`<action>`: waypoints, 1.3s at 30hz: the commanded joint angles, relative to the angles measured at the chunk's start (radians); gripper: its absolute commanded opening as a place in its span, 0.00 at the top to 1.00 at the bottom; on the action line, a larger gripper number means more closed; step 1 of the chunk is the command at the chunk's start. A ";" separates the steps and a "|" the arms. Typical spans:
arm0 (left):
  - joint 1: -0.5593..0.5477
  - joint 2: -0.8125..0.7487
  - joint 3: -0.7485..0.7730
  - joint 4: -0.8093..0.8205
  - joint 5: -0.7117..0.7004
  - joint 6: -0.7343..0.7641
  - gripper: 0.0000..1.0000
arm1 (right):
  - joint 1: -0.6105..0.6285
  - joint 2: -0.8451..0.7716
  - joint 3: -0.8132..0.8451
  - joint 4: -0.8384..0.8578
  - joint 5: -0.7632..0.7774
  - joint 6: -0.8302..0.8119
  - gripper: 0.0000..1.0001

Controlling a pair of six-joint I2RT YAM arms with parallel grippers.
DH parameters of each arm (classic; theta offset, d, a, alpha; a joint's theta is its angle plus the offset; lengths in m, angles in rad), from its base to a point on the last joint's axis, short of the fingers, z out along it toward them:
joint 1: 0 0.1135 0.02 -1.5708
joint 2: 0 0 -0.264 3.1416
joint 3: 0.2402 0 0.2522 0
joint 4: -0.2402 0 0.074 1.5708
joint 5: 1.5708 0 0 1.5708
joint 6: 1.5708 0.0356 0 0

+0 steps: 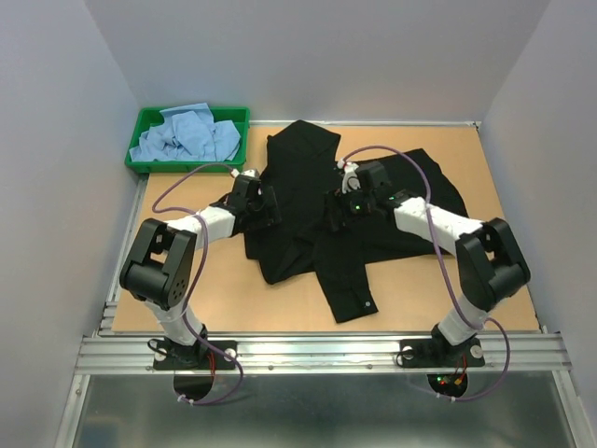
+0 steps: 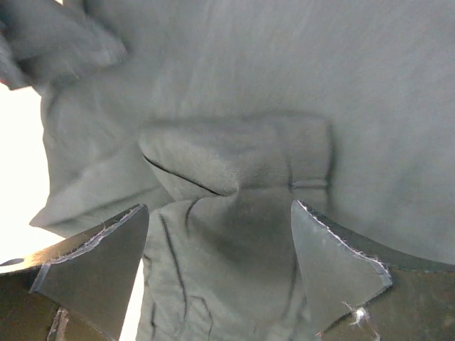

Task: Fold and stack the long sleeve shirts
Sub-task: Flatten the shirt out

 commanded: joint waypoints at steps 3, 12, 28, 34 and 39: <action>-0.006 0.074 0.077 -0.013 -0.038 0.024 0.15 | 0.040 0.097 0.057 0.036 0.010 -0.060 0.17; 0.003 0.223 0.264 -0.056 -0.080 0.040 0.23 | 0.076 -0.031 -0.017 0.024 -0.031 -0.092 1.00; 0.054 0.425 0.606 -0.097 -0.021 -0.087 0.23 | 0.187 -0.277 -0.293 -0.225 -0.261 -0.055 1.00; 0.066 0.421 0.627 -0.067 -0.026 -0.142 0.23 | 0.211 -0.234 -0.295 -0.300 -0.341 0.000 0.98; 0.069 0.351 0.594 -0.021 -0.018 -0.151 0.22 | 0.221 -0.176 -0.264 -0.372 -0.390 -0.011 0.70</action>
